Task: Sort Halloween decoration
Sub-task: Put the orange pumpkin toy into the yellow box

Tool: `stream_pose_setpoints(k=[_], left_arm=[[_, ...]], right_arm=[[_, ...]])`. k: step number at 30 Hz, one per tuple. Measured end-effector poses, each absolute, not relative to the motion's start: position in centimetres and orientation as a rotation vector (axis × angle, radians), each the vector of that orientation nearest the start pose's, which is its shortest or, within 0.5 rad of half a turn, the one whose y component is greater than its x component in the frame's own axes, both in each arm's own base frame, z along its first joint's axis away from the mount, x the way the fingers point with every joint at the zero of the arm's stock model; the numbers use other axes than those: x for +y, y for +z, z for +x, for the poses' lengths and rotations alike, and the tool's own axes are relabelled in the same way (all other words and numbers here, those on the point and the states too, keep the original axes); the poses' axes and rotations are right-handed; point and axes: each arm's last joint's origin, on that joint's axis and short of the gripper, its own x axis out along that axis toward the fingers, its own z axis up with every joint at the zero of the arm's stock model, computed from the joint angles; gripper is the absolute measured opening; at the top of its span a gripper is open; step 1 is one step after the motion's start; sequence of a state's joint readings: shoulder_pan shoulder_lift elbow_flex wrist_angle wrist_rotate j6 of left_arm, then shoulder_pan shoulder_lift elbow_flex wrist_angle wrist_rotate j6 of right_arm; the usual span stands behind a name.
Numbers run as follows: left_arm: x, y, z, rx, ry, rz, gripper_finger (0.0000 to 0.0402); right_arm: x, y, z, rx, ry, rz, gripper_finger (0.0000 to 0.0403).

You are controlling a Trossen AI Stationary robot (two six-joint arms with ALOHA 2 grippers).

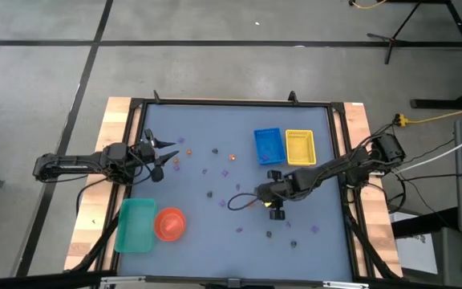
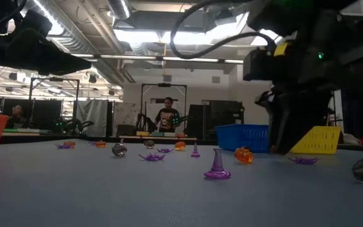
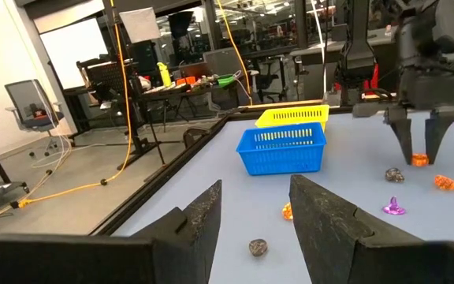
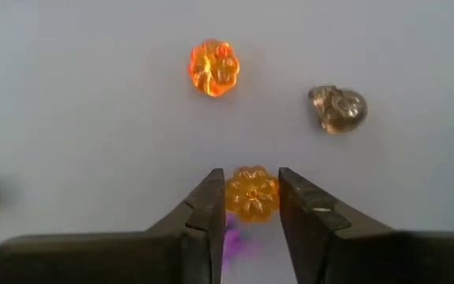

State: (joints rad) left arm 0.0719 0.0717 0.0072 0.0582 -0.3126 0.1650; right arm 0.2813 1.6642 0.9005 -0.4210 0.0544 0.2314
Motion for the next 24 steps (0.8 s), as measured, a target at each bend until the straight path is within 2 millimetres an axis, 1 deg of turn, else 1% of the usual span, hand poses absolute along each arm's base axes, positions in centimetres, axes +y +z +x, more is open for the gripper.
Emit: stream_pose_setpoints(k=[9, 14, 19, 24], left_arm=[[1.6, 16.6, 9.9, 0.038, 0.383, 0.164, 0.0137], [1.6, 16.6, 9.9, 0.038, 0.383, 0.164, 0.0137], [1.6, 16.6, 9.9, 0.038, 0.383, 0.164, 0.0137], [1.6, 16.6, 9.9, 0.038, 0.382, 0.164, 0.0137]], right_arm=[[8.4, 18.8, 29.7, 1.279, 0.097, -0.093, 0.0096], [8.2, 21.0, 29.4, 1.344, 0.068, -0.163, 0.0095], [7.5, 23.4, 27.9, 1.346, 0.002, -0.218, 0.0095], [6.4, 26.1, 25.4, 1.324, -0.116, -0.296, 0.0095]])
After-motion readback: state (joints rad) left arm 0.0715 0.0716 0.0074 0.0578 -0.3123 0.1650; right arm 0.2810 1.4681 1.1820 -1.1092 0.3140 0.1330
